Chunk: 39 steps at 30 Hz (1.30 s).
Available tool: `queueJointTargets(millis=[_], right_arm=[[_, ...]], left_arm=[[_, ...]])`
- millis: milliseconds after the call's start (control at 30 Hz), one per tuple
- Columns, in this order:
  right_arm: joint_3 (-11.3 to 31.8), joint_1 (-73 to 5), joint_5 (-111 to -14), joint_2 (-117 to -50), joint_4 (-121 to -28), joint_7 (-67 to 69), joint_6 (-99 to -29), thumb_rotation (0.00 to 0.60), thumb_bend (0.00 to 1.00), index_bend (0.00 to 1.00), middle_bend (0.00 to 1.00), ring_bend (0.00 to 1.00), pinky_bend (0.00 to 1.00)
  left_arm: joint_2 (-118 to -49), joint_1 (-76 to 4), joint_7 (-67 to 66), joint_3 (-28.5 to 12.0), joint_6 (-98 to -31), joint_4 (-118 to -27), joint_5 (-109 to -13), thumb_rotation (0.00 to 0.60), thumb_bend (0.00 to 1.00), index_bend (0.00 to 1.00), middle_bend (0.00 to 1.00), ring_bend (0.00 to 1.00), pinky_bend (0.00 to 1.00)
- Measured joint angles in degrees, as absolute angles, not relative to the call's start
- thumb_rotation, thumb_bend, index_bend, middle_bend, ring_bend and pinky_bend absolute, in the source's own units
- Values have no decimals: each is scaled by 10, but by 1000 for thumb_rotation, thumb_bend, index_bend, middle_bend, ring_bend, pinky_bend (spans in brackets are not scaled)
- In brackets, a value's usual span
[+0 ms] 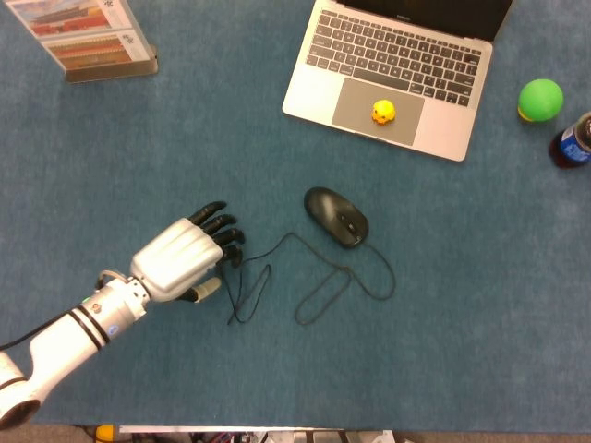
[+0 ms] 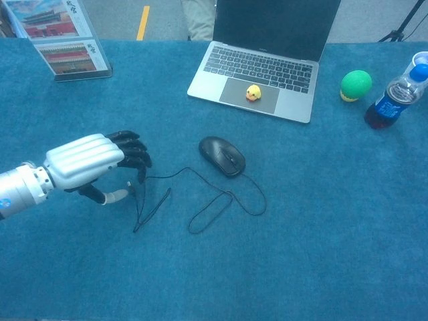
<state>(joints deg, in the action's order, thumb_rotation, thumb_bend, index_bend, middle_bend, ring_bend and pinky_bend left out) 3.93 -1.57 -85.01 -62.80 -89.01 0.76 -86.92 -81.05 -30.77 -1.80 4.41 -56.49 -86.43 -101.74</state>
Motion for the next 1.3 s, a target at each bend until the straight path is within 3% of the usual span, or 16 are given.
queueJointTargets(millis=[133,333,900,1300], right_arm=[[40,-15,-848,-628,-888,8,-868,600,369,609,449,355,420],[40,-15,-848,-628,-886,10,-867,600,369,609,449,355,420],[41,-14,-846,-624,-889,8,-868,600,369,609,449,355,420],[41,-12,-845,-623,-892,5,-870,600,369,609,449,355,420]], left_arm=[[-831,-309,-3,45,-581,-843,-1016,600,368,477,2,0,0],[-854,-310,22,48,-598,-807,-1014,600,368,502,0,0,0],[-894,-319,27,68,-610,-731,-1011,600,368,446,0,0,0],[-885,-327,25,85,-605,-725,-1012,600,367,444,0,0,0]])
